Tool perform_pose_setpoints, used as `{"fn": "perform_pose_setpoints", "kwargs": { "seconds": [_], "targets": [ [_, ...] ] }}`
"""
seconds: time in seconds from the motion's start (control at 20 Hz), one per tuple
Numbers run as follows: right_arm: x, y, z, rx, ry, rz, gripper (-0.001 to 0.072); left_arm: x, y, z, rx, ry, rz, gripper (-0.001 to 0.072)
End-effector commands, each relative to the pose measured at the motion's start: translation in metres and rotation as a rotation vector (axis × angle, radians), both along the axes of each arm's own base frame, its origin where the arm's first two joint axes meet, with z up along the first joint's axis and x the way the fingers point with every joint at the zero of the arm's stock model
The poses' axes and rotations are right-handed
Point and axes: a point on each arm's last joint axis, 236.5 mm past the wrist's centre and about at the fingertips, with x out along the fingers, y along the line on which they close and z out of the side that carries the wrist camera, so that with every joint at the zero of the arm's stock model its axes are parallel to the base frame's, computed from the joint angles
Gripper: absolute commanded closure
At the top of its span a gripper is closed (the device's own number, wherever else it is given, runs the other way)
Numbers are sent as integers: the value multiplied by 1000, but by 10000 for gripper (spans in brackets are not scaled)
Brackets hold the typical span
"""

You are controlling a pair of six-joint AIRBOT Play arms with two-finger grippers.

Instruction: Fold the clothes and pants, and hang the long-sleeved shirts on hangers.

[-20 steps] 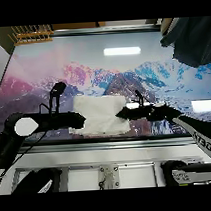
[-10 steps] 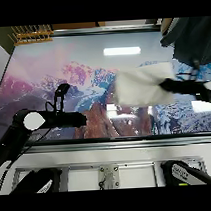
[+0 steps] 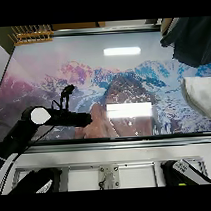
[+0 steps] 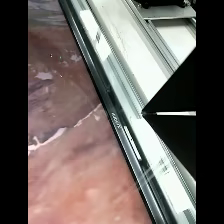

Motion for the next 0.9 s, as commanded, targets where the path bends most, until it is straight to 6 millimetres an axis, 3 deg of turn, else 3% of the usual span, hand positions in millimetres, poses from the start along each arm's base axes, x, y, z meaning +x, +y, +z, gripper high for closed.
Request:
{"fn": "perform_pose_setpoints", "kwargs": {
  "seconds": [0.0,0.1,0.15,0.25,0.3,0.4,0.45,0.55,0.65,0.75,0.85],
  "targets": [
    [-34,0,-28,52,123,-37,693,-1,-3,1,-13,10,2,677],
    [-52,0,-37,42,213,-34,683,0,-2,0,-12,9,1,677],
    [-62,1,-41,31,259,-16,600,0,-2,0,-10,4,-6,678],
    [-80,0,-46,1,344,8,76,0,-2,0,-6,1,-6,678],
    [-94,-3,-45,-20,398,2,46,0,-1,0,-4,-1,-8,677],
    [-118,-21,-29,-83,477,-86,63,0,-1,0,0,-16,-27,678],
    [-119,-30,-11,-128,461,-123,62,1,-1,0,0,-17,-26,677],
    [-92,-34,33,-201,300,-153,61,3,-2,1,-1,-36,-33,677],
    [-43,-2,73,-188,73,-91,62,8,-2,2,-4,-57,-28,677],
    [6,66,102,-166,-85,124,61,11,-3,3,-8,-69,-18,677],
    [36,143,110,-141,-150,351,61,12,-3,3,-9,-72,-16,678]
  ]
}}
